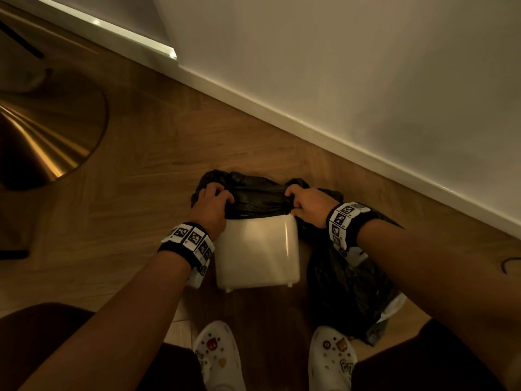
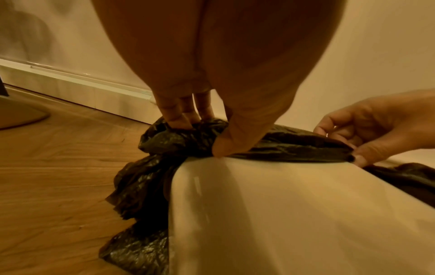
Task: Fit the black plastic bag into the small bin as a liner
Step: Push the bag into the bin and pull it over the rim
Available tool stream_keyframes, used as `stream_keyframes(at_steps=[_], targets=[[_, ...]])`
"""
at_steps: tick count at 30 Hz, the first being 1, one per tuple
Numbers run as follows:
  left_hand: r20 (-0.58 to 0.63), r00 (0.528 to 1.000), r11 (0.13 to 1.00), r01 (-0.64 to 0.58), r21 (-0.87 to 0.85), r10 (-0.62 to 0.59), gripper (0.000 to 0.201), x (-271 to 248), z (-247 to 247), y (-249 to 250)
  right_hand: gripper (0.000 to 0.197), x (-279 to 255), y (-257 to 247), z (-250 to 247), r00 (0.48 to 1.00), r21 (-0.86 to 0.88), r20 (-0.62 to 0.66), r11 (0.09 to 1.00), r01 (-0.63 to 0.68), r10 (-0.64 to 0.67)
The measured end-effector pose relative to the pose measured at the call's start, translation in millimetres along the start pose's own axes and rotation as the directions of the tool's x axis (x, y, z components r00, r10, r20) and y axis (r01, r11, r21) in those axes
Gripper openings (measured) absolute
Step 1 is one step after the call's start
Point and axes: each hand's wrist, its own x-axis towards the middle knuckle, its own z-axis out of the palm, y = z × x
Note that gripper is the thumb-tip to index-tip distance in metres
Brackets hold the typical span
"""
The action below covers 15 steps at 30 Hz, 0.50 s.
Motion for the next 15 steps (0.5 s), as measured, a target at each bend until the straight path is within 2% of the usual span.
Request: stream_keyframes(at_steps=[7,10,13,15], targets=[[-0.046,0.998,0.999,0.053,0.01,-0.053,0.047,-8.6,6.9,-9.7,0.026,6.0,-16.9,2.3,0.999,-0.249,-0.037,0.968,-0.019,0.01],[-0.083,0.994,0.992,0.068,-0.104,-0.077,0.04,-7.8,7.0,-10.8,0.021,9.9,-22.3,5.8,0.996,-0.317,-0.085,0.948,-0.028,0.001],[-0.135,0.983,0.975,0.097,-0.198,-0.125,0.021,-6.8,6.2,-17.5,0.022,9.6,-22.5,7.4,0.992,-0.357,-0.127,0.933,-0.039,-0.007],[-0.144,0.983,0.98,0.084,-0.18,-0.111,0.026,-4.0,5.5,-24.1,0.023,6.6,-21.2,9.4,0.99,-0.384,-0.135,0.923,-0.026,-0.029]])
